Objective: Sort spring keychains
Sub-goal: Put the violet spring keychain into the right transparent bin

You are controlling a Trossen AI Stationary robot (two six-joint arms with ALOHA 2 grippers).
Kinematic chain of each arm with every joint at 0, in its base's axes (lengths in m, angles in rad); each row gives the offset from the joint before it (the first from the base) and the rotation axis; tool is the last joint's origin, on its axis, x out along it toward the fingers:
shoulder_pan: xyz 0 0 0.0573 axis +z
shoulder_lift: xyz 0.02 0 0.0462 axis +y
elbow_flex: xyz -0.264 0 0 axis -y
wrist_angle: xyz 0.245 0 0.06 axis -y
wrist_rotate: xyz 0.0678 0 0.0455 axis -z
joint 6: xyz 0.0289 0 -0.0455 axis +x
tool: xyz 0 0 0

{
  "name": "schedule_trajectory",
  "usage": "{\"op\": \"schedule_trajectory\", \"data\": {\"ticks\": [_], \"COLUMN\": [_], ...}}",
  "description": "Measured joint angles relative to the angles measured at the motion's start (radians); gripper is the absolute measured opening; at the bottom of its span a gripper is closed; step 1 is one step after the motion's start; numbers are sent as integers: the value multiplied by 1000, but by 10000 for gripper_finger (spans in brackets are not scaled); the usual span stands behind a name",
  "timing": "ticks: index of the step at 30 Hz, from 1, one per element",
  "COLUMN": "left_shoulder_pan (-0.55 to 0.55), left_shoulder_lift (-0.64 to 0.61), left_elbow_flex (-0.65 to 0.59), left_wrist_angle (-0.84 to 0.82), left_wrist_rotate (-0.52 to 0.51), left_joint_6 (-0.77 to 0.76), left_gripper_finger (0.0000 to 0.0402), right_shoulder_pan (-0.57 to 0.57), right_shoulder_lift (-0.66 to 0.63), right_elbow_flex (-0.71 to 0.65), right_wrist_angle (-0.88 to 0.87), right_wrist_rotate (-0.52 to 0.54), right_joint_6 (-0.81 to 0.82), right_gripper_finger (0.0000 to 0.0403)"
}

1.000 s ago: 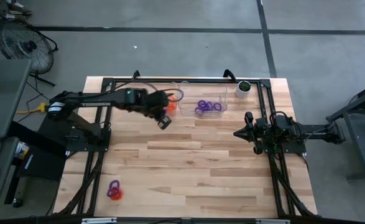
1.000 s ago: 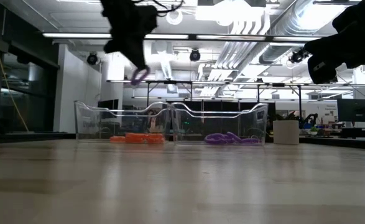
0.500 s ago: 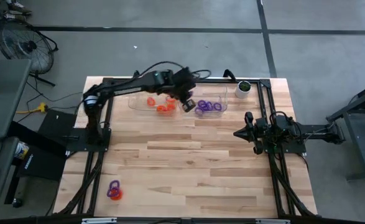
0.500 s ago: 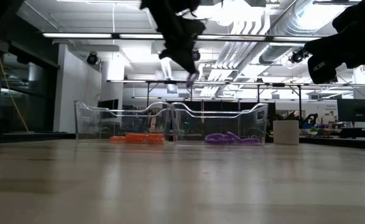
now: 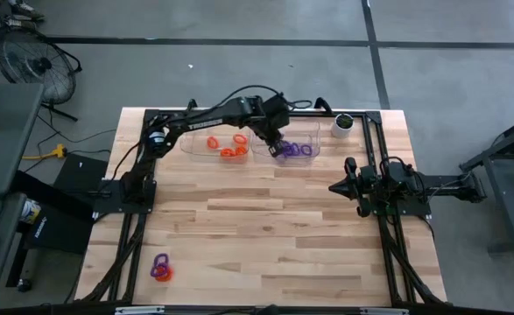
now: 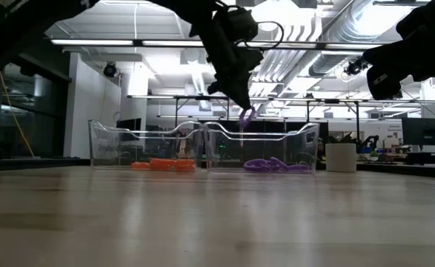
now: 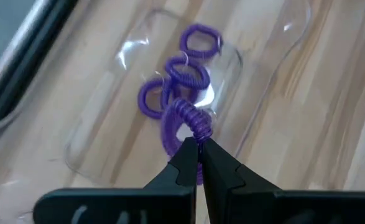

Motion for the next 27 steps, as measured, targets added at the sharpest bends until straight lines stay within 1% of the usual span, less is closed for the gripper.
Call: {"op": "schedule_trajectory", "data": {"ticks": [3,6,9,11,14,19,23,25,27], "left_shoulder_pan": [1,12,14,14,13,13,13,13,13], "left_shoulder_lift": [36,54,65,76,80,75,76,76,73], "left_elbow_flex": [9,-5,9,2,0,3,2,2,2], "left_wrist_angle": [17,-71,-42,-89,-91,-89,-89,-98,-120], "left_wrist_rotate": [0,4,10,12,15,16,-6,-5,-6], "left_joint_6": [-5,-32,-55,-55,-54,-24,-13,-3,-3], "left_gripper_finger": [1,3,18,34,66,135,189,207,215], "right_shoulder_pan": [0,0,0,0,0,0,0,0,0], "right_shoulder_lift": [0,0,1,1,1,1,1,1,1], "right_elbow_flex": [0,0,0,0,0,0,0,0,0], "right_wrist_angle": [0,-1,0,0,0,0,0,0,0], "right_wrist_rotate": [0,0,0,0,0,0,0,0,0], "right_joint_6": [0,0,0,0,0,0,0,0,0], "right_gripper_finger": [12,12,12,12,12,12,12,12,12]}}
